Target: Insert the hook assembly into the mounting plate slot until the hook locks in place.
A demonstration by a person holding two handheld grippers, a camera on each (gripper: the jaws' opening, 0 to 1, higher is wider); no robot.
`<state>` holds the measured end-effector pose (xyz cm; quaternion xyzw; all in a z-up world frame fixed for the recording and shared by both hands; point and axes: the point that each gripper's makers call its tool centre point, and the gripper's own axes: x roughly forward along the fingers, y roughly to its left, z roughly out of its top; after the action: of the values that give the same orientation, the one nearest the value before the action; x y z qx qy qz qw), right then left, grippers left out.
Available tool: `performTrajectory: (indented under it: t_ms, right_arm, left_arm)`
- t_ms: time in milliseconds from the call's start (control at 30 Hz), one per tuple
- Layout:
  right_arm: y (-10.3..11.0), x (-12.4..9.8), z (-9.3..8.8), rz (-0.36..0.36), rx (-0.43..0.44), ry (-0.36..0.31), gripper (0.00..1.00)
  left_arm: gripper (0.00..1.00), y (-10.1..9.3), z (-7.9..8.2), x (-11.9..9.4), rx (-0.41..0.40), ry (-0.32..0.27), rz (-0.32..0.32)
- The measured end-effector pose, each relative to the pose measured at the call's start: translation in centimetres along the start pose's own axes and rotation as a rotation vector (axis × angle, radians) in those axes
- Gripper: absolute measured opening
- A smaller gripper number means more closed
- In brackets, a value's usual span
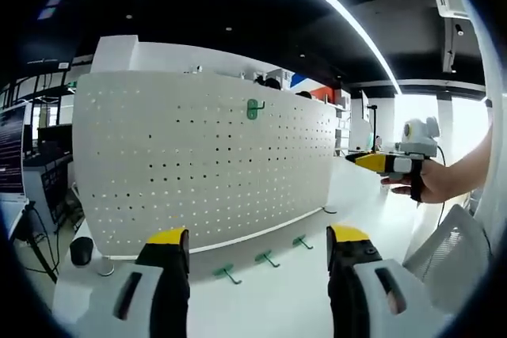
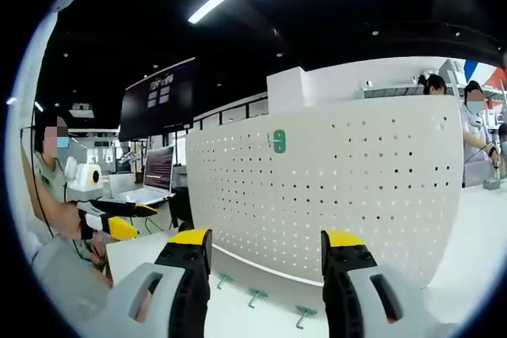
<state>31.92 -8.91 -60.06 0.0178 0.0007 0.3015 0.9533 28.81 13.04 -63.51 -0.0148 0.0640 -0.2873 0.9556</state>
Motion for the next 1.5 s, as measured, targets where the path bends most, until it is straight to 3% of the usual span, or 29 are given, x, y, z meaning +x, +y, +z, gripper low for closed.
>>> performTrajectory:
  t_ms: [633, 933, 1300, 1433, 1500]
  right_arm:
    - [0.2, -3.2, -2.0, -0.030, 0.025, 0.017, 0.54]
    - [0.3, -3.1, -1.8, -0.028, 0.027, 0.015, 0.54]
    - [0.3, -3.2, -1.8, -0.029, 0.030, 0.013, 0.54]
    - [0.3, -3.2, -1.9, -0.022, 0.039, 0.017, 0.53]
    - [0.4, -3.1, -1.9, -0.020, 0.040, 0.015, 0.53]
  left_arm:
    - [0.76, 0.2, 0.1, -0.8, -0.008, 0.004, 0.008]
    - [0.76, 0.1, 0.0, -0.6, 0.000, 0.011, 0.003]
    - [0.74, 0.2, -1.0, 0.7, 0.050, 0.092, -0.068]
    - [0.74, 0.6, -2.0, 1.4, 0.077, 0.149, -0.088]
    - [0.73, 0.9, -3.3, 1.6, 0.075, 0.204, -0.100]
